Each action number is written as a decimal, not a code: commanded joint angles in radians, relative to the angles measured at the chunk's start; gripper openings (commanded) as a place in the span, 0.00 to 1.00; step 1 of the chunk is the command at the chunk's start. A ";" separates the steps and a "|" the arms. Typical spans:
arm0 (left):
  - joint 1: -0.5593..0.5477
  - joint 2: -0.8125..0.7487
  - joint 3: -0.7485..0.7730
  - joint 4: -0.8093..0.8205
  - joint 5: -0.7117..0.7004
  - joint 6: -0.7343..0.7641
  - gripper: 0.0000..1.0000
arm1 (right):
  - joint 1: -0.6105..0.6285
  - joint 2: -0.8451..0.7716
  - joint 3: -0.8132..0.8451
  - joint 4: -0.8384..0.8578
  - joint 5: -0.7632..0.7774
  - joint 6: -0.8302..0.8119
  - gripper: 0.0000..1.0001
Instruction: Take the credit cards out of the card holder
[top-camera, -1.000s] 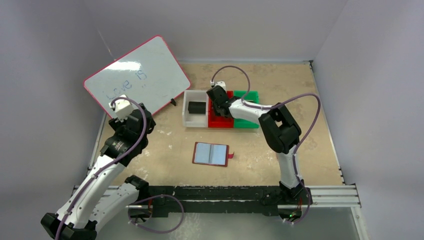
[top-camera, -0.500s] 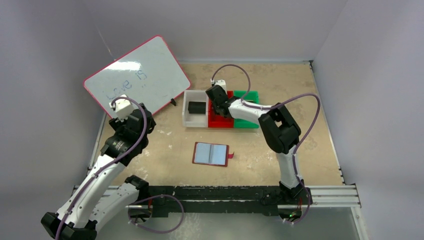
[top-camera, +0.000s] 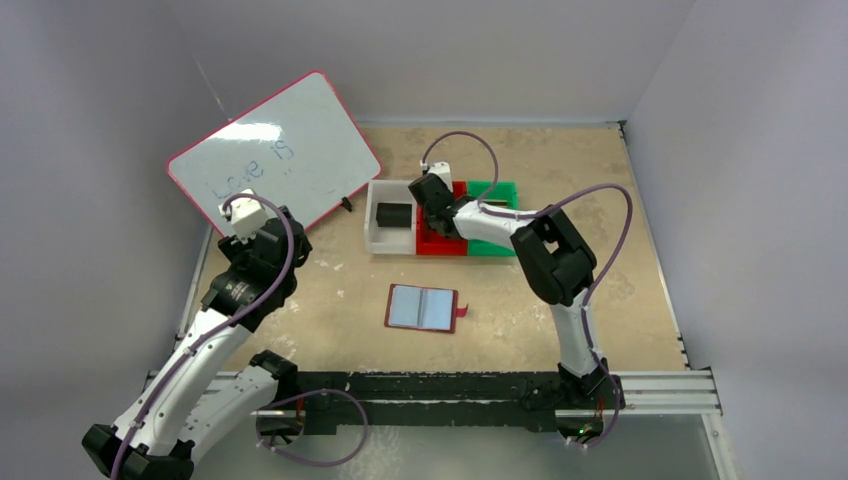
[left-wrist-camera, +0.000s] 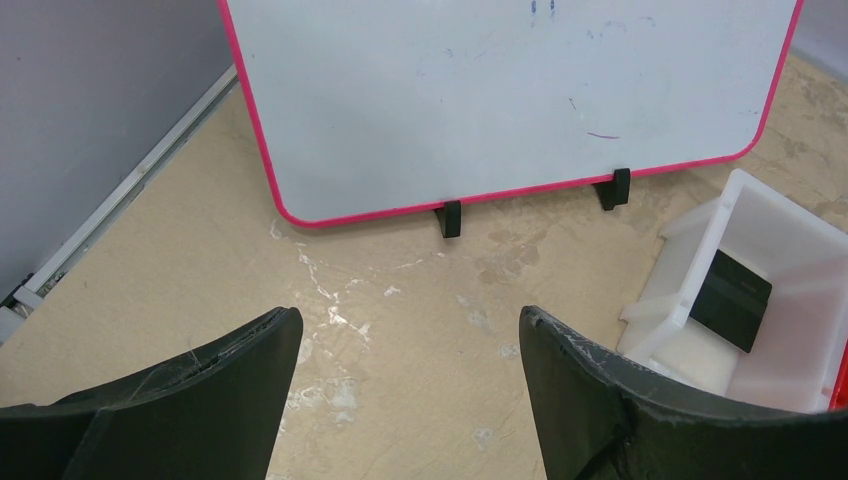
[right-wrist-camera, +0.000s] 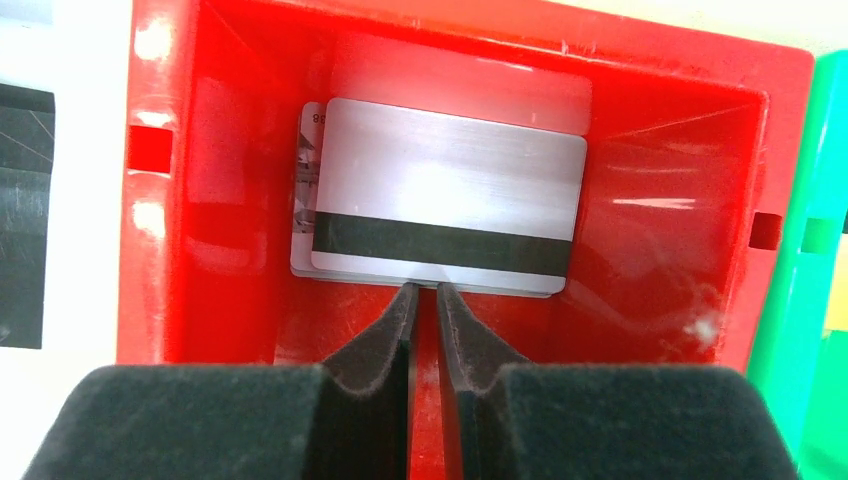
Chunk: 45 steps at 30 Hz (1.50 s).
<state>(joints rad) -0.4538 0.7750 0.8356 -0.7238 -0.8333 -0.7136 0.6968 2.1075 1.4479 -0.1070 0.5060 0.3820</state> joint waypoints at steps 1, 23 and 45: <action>0.004 0.000 0.021 0.017 -0.009 0.005 0.79 | 0.004 0.006 0.031 0.016 0.069 0.017 0.14; 0.004 0.007 0.020 0.015 -0.004 0.006 0.80 | -0.004 -0.045 0.003 0.079 -0.010 0.034 0.19; 0.004 0.035 0.027 0.012 -0.026 0.005 0.80 | 0.286 -0.566 -0.358 0.010 0.065 0.290 0.80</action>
<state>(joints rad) -0.4538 0.8055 0.8356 -0.7250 -0.8368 -0.7136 0.8738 1.5299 1.1545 -0.0399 0.4694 0.5053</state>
